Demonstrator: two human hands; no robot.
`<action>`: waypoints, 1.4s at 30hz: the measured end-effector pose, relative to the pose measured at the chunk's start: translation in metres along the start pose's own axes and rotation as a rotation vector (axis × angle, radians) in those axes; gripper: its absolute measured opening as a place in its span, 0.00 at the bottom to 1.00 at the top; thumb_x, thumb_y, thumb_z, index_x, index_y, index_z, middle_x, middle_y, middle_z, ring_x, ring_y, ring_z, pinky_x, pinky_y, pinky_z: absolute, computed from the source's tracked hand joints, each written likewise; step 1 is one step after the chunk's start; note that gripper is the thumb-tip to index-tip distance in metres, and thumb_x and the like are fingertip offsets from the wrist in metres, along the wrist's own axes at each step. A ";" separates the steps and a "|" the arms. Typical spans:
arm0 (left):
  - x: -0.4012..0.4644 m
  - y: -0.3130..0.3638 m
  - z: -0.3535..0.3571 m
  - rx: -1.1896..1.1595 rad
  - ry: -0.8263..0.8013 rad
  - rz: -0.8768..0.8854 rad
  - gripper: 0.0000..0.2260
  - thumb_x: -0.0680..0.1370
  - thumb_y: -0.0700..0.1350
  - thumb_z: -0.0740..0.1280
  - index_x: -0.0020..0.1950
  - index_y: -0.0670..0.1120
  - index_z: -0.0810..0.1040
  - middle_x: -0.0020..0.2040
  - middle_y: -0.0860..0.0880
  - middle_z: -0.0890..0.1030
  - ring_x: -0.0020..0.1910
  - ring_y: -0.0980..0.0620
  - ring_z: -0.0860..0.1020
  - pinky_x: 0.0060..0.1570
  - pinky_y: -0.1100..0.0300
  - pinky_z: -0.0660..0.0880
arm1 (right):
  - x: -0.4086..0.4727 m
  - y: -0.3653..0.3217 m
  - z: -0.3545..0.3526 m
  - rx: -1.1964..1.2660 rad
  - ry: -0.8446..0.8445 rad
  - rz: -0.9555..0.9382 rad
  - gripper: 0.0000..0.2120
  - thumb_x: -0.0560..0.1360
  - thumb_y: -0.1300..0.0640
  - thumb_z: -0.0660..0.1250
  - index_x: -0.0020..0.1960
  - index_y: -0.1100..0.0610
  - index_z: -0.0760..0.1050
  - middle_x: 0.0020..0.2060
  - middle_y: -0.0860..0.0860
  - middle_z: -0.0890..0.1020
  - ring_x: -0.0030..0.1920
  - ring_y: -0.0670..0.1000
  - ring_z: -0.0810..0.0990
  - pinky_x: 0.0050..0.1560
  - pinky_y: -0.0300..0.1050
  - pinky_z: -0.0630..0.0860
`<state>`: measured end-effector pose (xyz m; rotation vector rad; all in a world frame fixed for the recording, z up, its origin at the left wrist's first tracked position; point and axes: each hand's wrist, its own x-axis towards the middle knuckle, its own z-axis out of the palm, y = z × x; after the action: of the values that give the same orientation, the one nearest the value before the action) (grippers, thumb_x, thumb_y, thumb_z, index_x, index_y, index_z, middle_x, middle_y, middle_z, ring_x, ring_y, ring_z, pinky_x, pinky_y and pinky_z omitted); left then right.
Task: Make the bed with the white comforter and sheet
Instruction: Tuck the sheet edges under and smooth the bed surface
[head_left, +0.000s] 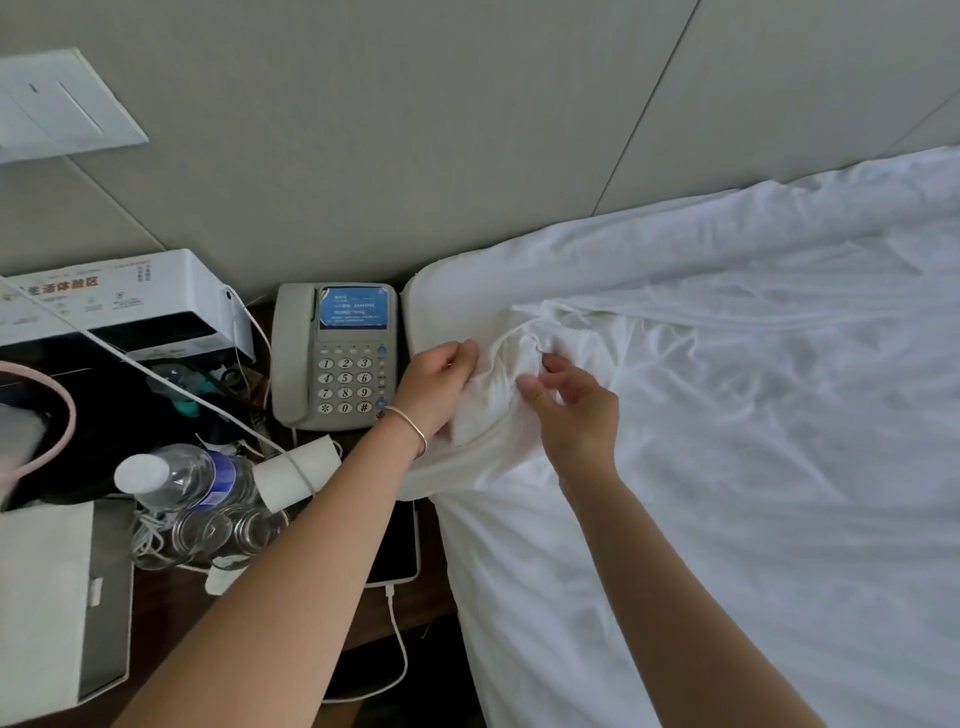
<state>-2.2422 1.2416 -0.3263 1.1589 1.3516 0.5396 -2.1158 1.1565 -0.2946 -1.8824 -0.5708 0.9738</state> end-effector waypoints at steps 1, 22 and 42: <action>0.001 0.000 -0.002 -0.013 0.065 -0.006 0.19 0.79 0.56 0.62 0.37 0.42 0.72 0.33 0.45 0.69 0.35 0.50 0.69 0.38 0.53 0.66 | 0.001 0.000 -0.002 0.107 0.005 0.032 0.06 0.71 0.57 0.76 0.39 0.56 0.80 0.56 0.41 0.82 0.57 0.41 0.79 0.62 0.40 0.72; -0.025 0.009 0.010 0.079 -0.063 -0.058 0.11 0.72 0.49 0.75 0.47 0.43 0.81 0.43 0.48 0.83 0.43 0.51 0.81 0.43 0.59 0.76 | -0.014 0.024 -0.034 0.398 -0.097 0.147 0.05 0.77 0.60 0.70 0.49 0.61 0.80 0.41 0.56 0.82 0.44 0.54 0.81 0.48 0.51 0.77; -0.006 0.014 0.001 0.558 0.519 0.631 0.17 0.79 0.55 0.61 0.54 0.41 0.75 0.47 0.43 0.76 0.46 0.46 0.73 0.46 0.53 0.69 | 0.004 -0.006 -0.019 0.345 -0.044 0.362 0.26 0.78 0.36 0.59 0.42 0.58 0.80 0.42 0.52 0.84 0.47 0.53 0.84 0.54 0.50 0.80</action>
<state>-2.2380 1.2418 -0.3113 2.0323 1.6212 1.0021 -2.0975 1.1522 -0.2860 -1.6825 -0.0725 1.2601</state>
